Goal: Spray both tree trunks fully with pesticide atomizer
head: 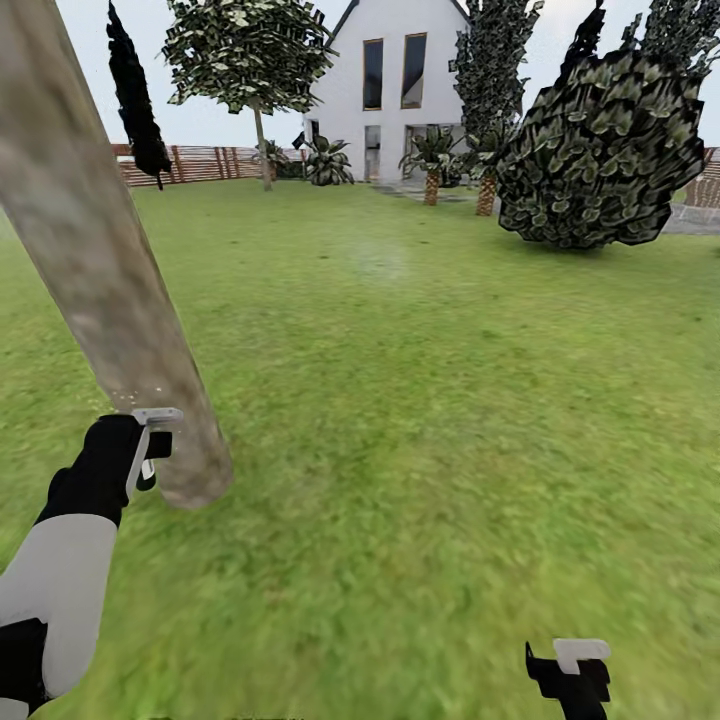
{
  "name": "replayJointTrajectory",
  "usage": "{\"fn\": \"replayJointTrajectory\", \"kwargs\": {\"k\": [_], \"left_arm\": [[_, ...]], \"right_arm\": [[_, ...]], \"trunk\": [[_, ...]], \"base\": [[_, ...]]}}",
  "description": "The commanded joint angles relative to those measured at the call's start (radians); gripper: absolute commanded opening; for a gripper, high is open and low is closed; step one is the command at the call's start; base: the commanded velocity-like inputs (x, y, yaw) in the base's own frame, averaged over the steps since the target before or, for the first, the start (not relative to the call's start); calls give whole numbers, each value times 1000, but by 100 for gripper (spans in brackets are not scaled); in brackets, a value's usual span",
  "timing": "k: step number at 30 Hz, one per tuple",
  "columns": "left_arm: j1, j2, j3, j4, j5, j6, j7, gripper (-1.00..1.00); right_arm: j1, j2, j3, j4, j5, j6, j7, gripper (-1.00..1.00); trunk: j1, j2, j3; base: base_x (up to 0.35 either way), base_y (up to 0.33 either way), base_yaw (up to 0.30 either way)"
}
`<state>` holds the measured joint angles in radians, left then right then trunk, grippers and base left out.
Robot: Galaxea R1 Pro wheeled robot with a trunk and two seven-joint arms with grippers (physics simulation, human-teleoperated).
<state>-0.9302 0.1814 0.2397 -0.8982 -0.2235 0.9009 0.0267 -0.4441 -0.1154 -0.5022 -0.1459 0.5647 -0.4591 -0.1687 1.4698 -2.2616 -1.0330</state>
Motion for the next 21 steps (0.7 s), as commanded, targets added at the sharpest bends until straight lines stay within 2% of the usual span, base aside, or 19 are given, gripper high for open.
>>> {"fn": "replayJointTrajectory", "kwargs": {"k": [1,5,9,16,21], "left_arm": [[-2,0,0,-1,0,4,2,-100],[-5,1,0,-1,0,5,2,-100],[-5,1,0,-2,-1,6,3,-100],[7,1,1,1,-1,3,4,-100],[7,1,1,1,-2,3,5,-100]], "right_arm": [[-1,0,-6,2,11,-3,-5,100],[-1,0,-6,2,11,-4,-5,100],[-1,0,-6,2,11,-3,-5,100],[-1,0,-6,2,11,-4,-3,100],[-1,0,-6,2,11,-4,-3,100]], "trunk": [[0,0,-1],[0,0,-1],[0,0,-1],[0,0,-1],[0,0,-1]], "base": [[2,-274,248],[44,-274,270],[190,-229,243],[203,-211,19],[99,-261,0]]}}
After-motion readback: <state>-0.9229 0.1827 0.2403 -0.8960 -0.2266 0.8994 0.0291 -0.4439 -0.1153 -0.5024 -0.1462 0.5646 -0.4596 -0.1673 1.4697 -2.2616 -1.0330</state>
